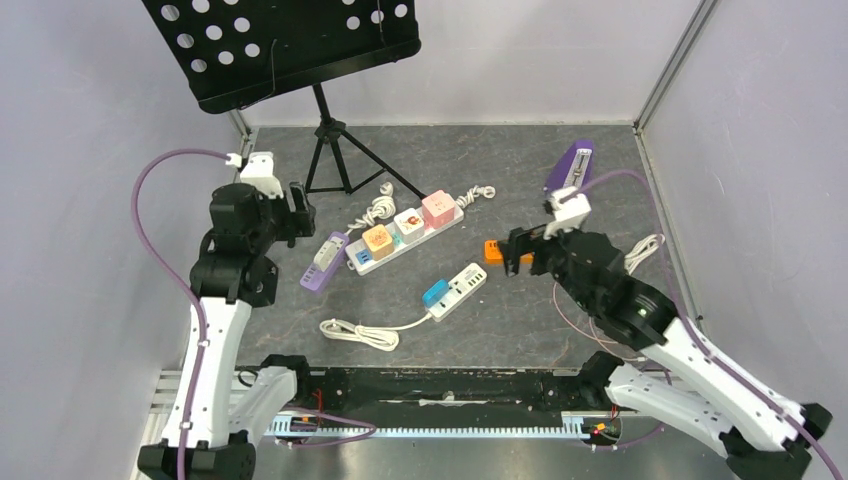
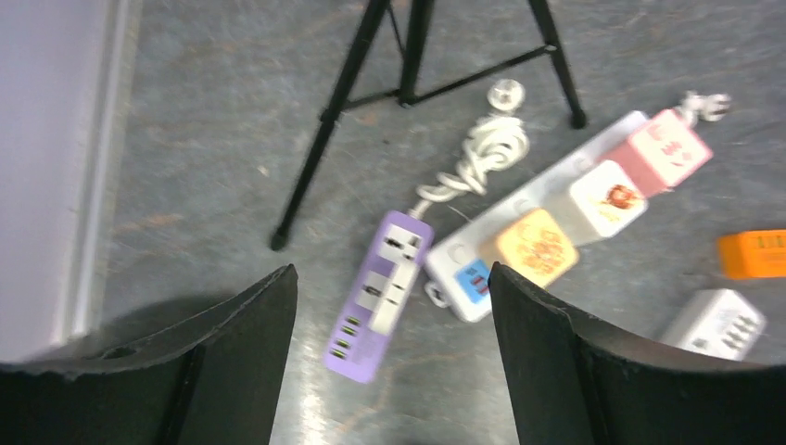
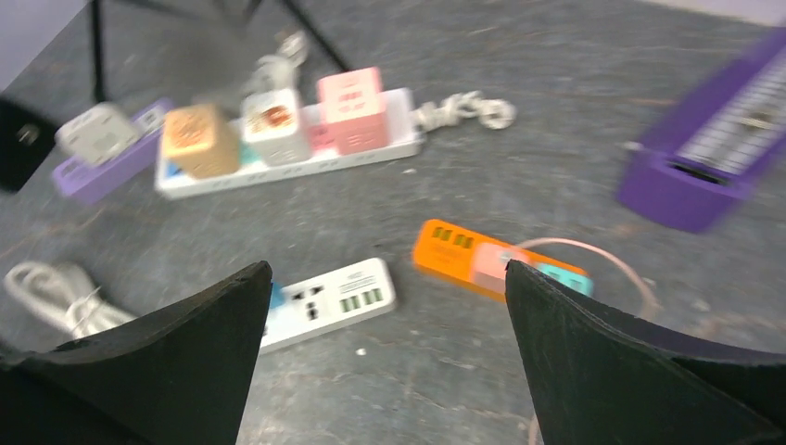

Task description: Insert the plug

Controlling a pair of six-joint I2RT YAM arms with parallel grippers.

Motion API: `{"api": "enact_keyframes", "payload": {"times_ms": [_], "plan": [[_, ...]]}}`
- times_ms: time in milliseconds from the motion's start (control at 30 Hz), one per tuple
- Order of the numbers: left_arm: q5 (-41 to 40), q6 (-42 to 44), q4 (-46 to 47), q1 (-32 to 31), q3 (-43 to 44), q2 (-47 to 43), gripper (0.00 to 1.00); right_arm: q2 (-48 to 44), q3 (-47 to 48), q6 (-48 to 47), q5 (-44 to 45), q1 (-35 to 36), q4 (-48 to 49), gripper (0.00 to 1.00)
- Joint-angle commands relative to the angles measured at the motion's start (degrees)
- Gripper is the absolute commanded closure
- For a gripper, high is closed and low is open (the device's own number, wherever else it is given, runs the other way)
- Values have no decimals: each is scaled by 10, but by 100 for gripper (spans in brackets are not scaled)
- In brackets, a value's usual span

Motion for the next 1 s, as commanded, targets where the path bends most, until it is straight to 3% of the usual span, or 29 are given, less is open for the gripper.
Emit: {"api": "enact_keyframes", "payload": {"times_ms": [0, 200, 400, 533, 967], "plan": [[48, -147, -61, -2, -13, -36, 18, -77, 41, 29, 204, -1, -75, 2], [70, -184, -112, -1, -55, -178, 18, -201, 68, 75, 343, -1, -148, 2], [80, -161, -196, -2, -12, -275, 17, -305, 69, 45, 362, 0, -145, 2], [70, -165, -241, -9, 3, -299, 17, -323, 98, 42, 353, -1, -173, 2], [17, -153, -247, -13, 13, -337, 16, -311, 175, -15, 396, 0, -170, 2]]}}
